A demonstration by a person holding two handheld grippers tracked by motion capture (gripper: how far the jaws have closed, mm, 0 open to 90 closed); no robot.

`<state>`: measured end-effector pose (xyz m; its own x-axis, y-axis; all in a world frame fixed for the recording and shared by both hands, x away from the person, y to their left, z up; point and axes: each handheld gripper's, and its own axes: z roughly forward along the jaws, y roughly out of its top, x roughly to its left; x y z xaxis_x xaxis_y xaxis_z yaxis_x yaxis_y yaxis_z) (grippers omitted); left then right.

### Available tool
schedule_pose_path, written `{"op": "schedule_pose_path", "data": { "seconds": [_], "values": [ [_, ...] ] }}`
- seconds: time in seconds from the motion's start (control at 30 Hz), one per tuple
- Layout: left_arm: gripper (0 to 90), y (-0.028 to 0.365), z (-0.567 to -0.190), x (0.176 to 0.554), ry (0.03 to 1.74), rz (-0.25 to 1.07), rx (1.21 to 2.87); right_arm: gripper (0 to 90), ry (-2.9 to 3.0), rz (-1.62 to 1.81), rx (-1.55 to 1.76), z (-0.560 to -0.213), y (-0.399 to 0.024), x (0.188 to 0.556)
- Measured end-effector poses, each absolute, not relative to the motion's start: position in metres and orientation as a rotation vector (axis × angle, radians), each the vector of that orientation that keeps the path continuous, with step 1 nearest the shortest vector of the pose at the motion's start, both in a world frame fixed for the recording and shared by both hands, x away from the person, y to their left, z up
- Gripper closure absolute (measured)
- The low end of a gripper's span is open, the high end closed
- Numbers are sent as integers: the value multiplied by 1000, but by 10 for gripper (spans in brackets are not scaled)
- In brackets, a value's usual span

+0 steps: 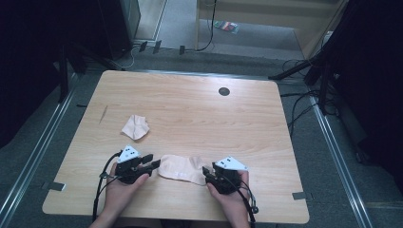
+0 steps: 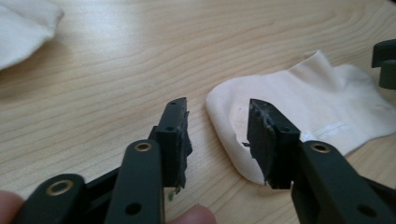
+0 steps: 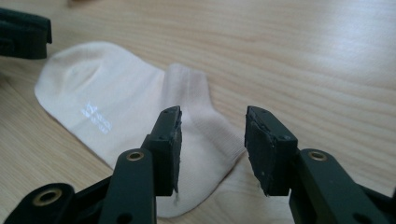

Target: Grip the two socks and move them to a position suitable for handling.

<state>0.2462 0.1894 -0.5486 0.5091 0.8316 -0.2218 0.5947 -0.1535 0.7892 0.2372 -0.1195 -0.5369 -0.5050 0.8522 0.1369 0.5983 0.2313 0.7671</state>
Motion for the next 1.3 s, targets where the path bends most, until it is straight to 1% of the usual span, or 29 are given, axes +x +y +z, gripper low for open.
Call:
{"op": "schedule_pose_path", "data": {
  "seconds": [0.07,0.1,0.13,0.17,0.2,0.23,0.27,0.33,0.37,0.67,0.7,0.73,0.77,0.8,0.83,0.87,0.9,1.0,1.07,1.1,1.13,1.17,1.2,1.23,1.27,1.3],
  "values": [
    [633,188,-550,247,1179,336,1873,591,2202,1106,1328,-540,-115,236],
    [633,185,-551,247,1173,334,1884,591,2202,1106,1328,-540,-115,236],
    [665,183,-552,247,1171,336,1900,613,2206,1082,1319,-541,-113,235],
    [760,180,-553,246,1170,349,1931,665,2212,1059,1309,-543,-110,234],
    [812,180,-553,246,1170,349,1931,665,2212,1059,1309,-543,-110,234],
    [879,179,-552,244,1145,342,1955,760,2211,1035,1291,-545,-108,234],
    [887,179,-552,244,1145,342,1955,760,2211,1035,1291,-545,-108,234],
    [891,179,-551,242,1130,334,1967,884,2205,1026,1289,-545,-108,234],
    [894,179,-549,239,1121,336,1970,900,2199,1042,1309,-544,-111,235],
    [894,183,-543,221,1142,363,1948,900,2144,1068,1322,-532,-124,234],
    [890,183,-544,218,1152,353,1944,849,2149,1116,1342,-532,-127,234],
    [887,183,-545,217,1150,349,1948,760,2163,1128,1337,-532,-126,235],
    [883,182,-547,216,1149,349,1951,701,2190,1135,1321,-534,-125,235],
    [866,182,-547,216,1149,349,1951,701,2190,1135,1321,-534,-125,235],
    [821,183,-547,216,1146,350,1951,644,2213,1145,1298,-538,-121,235],
    [821,183,-548,216,1149,346,1943,644,2213,1145,1298,-538,-121,235],
    [696,185,-546,219,1158,364,1908,618,2213,1151,1295,-541,-119,237],
    [663,187,-544,225,1152,368,1889,620,2232,1148,1285,-545,-117,240],
    [668,187,-544,228,1149,351,1886,627,2237,1146,1281,-545,-116,240],
    [743,185,-547,231,1147,338,1913,652,2248,1136,1264,-547,-113,240],
    [780,185,-547,231,1147,338,1913,652,2248,1136,1264,-547,-113,240],
    [835,182,-549,231,1143,328,1948,701,2253,1100,1237,-548,-110,238],
    [871,182,-549,231,1143,328,1948,701,2253,1100,1237,-548,-110,238],
    [888,181,-550,230,1138,336,1967,790,2260,1072,1213,-550,-107,236],
    [888,180,-550,229,1136,337,1972,790,2260,1072,1213,-550,-107,236],
    [891,181,-549,229,1132,334,1975,834,2266,1072,1205,-549,-106,236]
  ]
}}
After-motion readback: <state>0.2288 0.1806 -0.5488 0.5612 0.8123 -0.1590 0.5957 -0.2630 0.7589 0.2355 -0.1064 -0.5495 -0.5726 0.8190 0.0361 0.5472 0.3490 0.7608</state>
